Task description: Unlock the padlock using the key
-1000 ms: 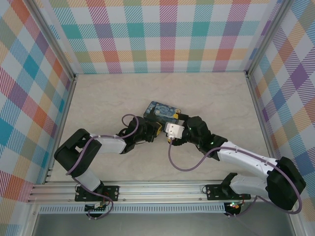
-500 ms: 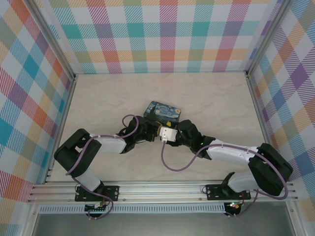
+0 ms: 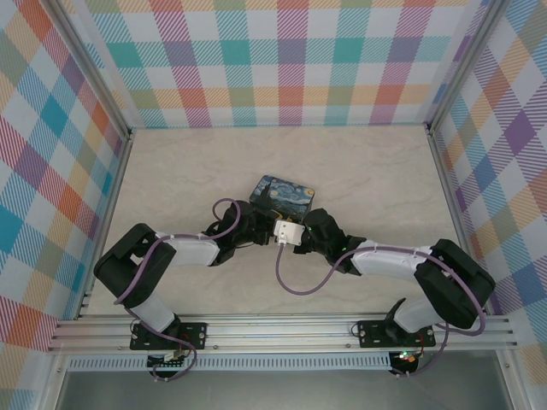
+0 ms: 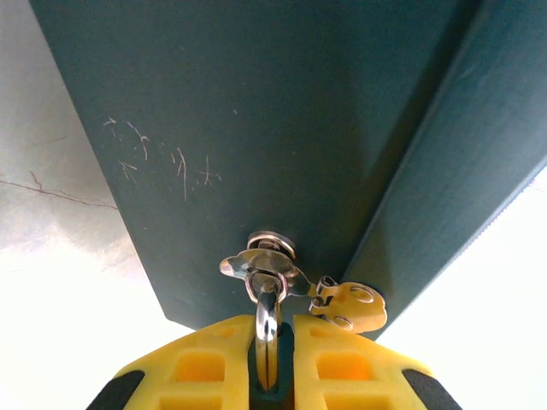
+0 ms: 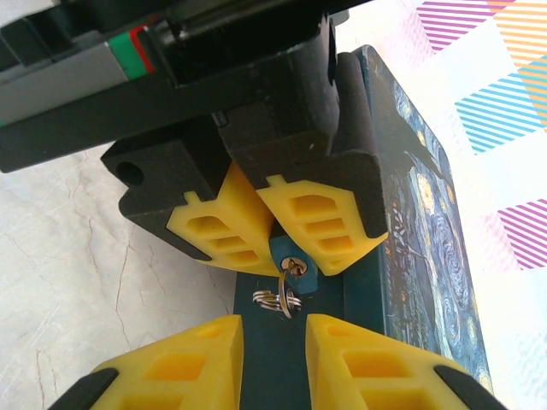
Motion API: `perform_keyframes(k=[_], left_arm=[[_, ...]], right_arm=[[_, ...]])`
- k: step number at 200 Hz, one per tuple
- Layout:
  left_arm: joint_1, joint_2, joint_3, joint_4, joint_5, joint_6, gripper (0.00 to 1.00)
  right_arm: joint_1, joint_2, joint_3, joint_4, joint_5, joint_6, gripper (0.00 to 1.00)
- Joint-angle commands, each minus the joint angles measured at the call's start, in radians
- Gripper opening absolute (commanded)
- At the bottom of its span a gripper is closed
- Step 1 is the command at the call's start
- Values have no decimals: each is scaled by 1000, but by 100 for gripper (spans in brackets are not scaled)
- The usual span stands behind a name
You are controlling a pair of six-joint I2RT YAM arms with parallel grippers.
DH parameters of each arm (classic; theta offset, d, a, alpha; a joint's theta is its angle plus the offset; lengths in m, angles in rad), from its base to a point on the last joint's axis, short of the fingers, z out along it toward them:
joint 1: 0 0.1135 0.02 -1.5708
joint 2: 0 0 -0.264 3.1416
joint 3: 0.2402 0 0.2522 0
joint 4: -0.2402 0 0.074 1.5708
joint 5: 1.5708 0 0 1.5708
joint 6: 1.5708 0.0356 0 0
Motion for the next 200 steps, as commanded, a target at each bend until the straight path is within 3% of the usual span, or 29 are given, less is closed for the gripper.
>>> perform_keyframes(k=[1,86,150,200], left_arm=[[7,-28,28,23,10,-20,0],[7,-28,23,24,12,-20,0],[4,-31,17,24,4,-22,0],[2,-39,14,24,-4,-24,0]], right_arm=[[5,16,26,53,-12,29,24],[5,37,41,86,-12,59,18],[5,60,55,83,11,99,4],[4,60,114,-35,98,314,0]])
